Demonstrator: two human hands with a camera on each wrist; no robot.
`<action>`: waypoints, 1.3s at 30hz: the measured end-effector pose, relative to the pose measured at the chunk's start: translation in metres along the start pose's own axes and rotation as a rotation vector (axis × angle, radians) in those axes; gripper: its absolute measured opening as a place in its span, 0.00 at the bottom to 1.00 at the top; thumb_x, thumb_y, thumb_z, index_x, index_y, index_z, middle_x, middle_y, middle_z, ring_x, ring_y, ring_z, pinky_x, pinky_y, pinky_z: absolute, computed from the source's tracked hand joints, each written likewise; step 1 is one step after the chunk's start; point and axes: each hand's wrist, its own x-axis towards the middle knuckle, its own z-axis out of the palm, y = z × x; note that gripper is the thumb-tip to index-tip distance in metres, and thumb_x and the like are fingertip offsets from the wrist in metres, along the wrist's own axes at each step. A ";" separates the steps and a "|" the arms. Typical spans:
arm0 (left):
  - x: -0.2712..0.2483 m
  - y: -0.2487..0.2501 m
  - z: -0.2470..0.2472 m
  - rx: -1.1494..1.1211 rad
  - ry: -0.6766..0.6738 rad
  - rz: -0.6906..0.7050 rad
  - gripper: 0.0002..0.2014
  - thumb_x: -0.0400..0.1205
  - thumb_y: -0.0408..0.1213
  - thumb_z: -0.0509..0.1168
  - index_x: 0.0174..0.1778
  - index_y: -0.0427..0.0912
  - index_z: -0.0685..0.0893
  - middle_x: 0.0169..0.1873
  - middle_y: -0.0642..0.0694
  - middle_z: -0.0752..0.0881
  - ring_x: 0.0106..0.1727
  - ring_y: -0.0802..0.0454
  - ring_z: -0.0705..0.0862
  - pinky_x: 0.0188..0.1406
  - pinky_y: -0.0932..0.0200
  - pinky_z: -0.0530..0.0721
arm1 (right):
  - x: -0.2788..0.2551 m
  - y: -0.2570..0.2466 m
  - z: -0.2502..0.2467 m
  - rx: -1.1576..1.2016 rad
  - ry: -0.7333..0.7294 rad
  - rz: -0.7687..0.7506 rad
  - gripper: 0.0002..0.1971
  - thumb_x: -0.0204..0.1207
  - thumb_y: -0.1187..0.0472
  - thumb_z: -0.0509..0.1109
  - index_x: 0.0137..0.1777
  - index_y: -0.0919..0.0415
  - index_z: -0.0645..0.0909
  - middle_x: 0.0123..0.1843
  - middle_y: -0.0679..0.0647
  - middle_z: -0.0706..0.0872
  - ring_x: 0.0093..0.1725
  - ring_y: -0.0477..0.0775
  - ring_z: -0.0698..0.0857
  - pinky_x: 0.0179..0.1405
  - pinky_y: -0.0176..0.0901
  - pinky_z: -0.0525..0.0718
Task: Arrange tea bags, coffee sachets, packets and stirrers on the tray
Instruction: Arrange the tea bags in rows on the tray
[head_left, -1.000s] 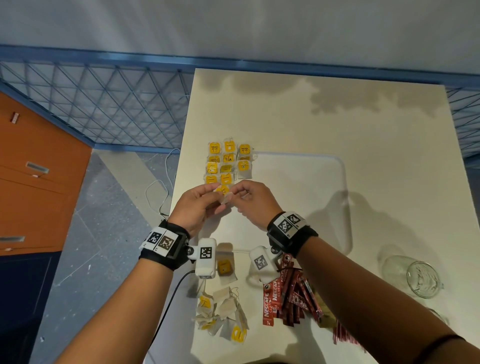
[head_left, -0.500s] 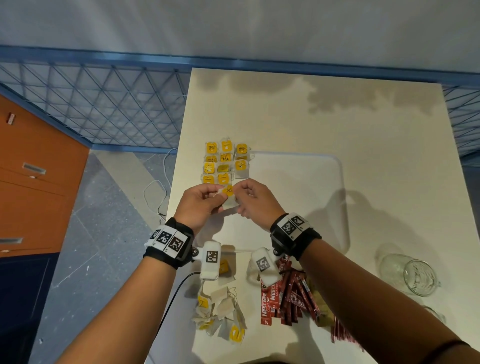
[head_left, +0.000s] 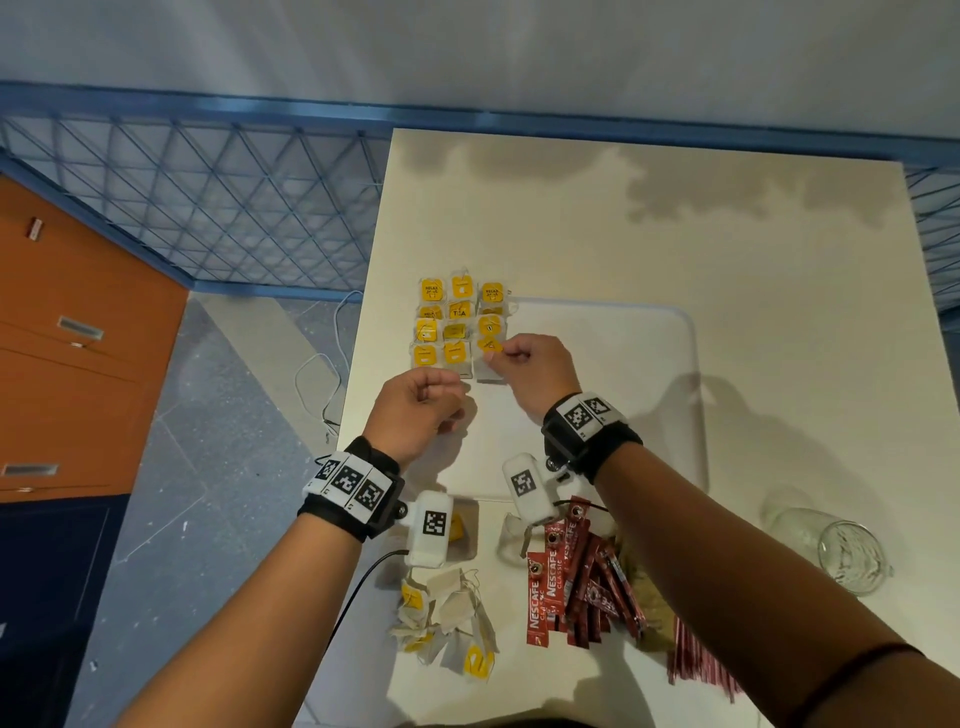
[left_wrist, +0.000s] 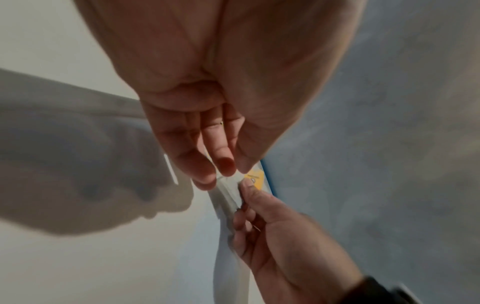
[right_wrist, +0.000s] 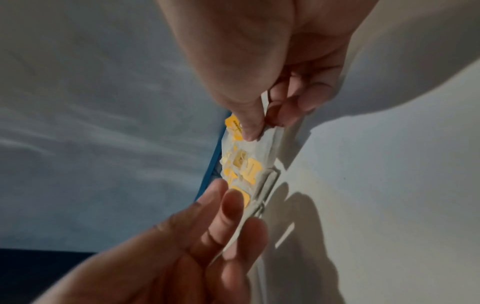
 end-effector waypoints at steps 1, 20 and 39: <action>-0.002 -0.002 0.000 0.013 0.000 -0.001 0.10 0.81 0.22 0.70 0.54 0.39 0.87 0.47 0.42 0.94 0.41 0.47 0.90 0.37 0.56 0.88 | 0.003 -0.001 0.001 -0.034 0.001 -0.002 0.14 0.75 0.49 0.81 0.31 0.52 0.85 0.28 0.42 0.83 0.34 0.52 0.82 0.48 0.57 0.88; -0.090 -0.041 -0.038 0.675 -0.163 0.205 0.07 0.86 0.43 0.67 0.56 0.58 0.87 0.49 0.61 0.90 0.49 0.64 0.86 0.52 0.63 0.83 | -0.036 -0.021 -0.017 -0.297 -0.141 -0.095 0.10 0.82 0.43 0.70 0.46 0.48 0.80 0.41 0.43 0.85 0.41 0.51 0.86 0.47 0.52 0.89; -0.165 -0.112 -0.018 1.312 -0.309 0.210 0.63 0.57 0.78 0.73 0.85 0.58 0.52 0.83 0.44 0.50 0.82 0.41 0.54 0.74 0.40 0.76 | -0.176 0.032 -0.027 -0.838 -0.674 -0.337 0.23 0.80 0.47 0.75 0.74 0.50 0.81 0.69 0.50 0.79 0.60 0.60 0.86 0.56 0.52 0.84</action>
